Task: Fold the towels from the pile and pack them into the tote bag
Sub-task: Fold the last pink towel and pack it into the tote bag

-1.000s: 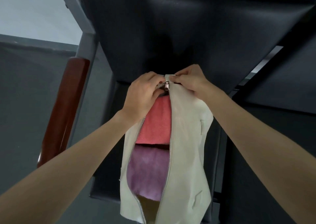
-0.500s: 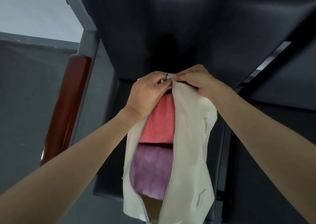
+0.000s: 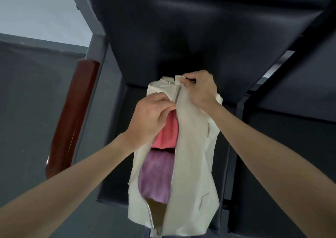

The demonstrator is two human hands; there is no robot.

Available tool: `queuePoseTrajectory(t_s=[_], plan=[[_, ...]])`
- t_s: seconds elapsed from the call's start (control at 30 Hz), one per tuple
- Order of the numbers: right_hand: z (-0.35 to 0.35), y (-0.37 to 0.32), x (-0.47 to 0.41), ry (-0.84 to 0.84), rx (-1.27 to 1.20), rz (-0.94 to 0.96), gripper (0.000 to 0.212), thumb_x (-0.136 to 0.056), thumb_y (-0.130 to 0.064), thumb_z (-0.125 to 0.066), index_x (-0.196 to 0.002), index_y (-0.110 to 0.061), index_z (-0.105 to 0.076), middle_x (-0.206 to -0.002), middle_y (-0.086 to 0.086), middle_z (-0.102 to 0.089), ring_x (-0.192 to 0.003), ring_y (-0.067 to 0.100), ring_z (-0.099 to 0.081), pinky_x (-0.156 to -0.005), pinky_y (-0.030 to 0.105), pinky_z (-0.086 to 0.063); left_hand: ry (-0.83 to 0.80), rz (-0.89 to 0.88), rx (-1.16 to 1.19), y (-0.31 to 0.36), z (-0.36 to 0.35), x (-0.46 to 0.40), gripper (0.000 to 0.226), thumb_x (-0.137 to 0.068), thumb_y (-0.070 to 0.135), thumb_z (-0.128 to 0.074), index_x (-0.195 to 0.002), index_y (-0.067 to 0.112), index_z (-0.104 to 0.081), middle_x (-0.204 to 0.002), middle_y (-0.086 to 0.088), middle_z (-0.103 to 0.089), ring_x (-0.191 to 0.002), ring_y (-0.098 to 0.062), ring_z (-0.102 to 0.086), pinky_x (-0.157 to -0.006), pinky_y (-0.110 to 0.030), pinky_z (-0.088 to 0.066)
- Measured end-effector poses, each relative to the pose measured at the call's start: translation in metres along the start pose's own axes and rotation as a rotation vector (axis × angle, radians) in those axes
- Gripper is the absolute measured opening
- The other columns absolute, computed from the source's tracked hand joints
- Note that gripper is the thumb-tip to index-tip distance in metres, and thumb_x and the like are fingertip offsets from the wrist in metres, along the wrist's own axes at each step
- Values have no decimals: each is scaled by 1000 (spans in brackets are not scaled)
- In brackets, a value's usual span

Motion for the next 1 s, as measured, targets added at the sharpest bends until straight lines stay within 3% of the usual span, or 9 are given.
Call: queuePoseTrajectory(t_s=[0.2,0.4,0.47,0.6,0.77,0.87,1.0], plan=[[-1,-8,8,6,157,47,16,-91,-28,-62,-94,-17,-74,-94,1,-73,-85,18,-66,-74,37,-55,-90,8,-8,18,13,36,10,-88,2,-66,-86,4,-76,-77,-4,-67,-66,-18,-61,-61,-35,-52],[-8,-12,19,47,405,163,21,-97,-25,-51,-100,-16,-70,-97,3,-67,-90,23,-62,-73,36,-50,-86,55,-28,33,18,78,9,-86,2,-67,-85,4,-76,-78,-4,-67,-67,-18,-61,-63,-31,-50],[-11,-12,27,57,469,212,21,-98,-19,-48,-104,-12,-66,-101,6,-65,-95,25,-60,-78,36,-47,-57,95,3,38,20,90,9,-85,-1,-68,-85,4,-76,-78,-4,-67,-68,-16,-61,-66,-26,-50],[-15,-20,86,196,503,507,37,-91,-8,-48,-127,-8,-55,-131,15,-52,-121,30,-49,-103,39,-36,-7,190,47,34,22,103,9,-87,4,-67,-85,4,-76,-81,-3,-68,-72,-15,-63,-71,-26,-51],[-26,0,177,-54,458,731,40,-96,-12,-37,-132,-6,-54,-142,10,-49,-135,25,-41,-115,38,-22,-26,198,86,28,19,104,11,-88,4,-65,-84,5,-76,-81,-3,-67,-74,-14,-63,-73,-28,-52],[-31,11,183,-187,512,683,47,-101,-23,-24,-142,-10,-43,-151,5,-38,-143,18,-27,-120,33,-9,-48,169,104,24,17,103,16,-90,7,-63,-80,9,-76,-79,-1,-67,-74,-14,-63,-72,-37,-52],[-37,8,174,-239,550,549,55,-102,-33,-13,-146,-12,-36,-154,0,-33,-145,12,-20,-120,31,-4,-58,126,91,27,21,116,14,-88,6,-63,-85,6,-77,-80,-6,-68,-72,-20,-64,-67,-39,-53]])
Point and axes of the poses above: each hand's wrist, its own x-axis away from the middle knuckle, its own z-axis out of the back of the hand, y = z × x, the point moved 5 cm from there along -x, towards the middle knuckle
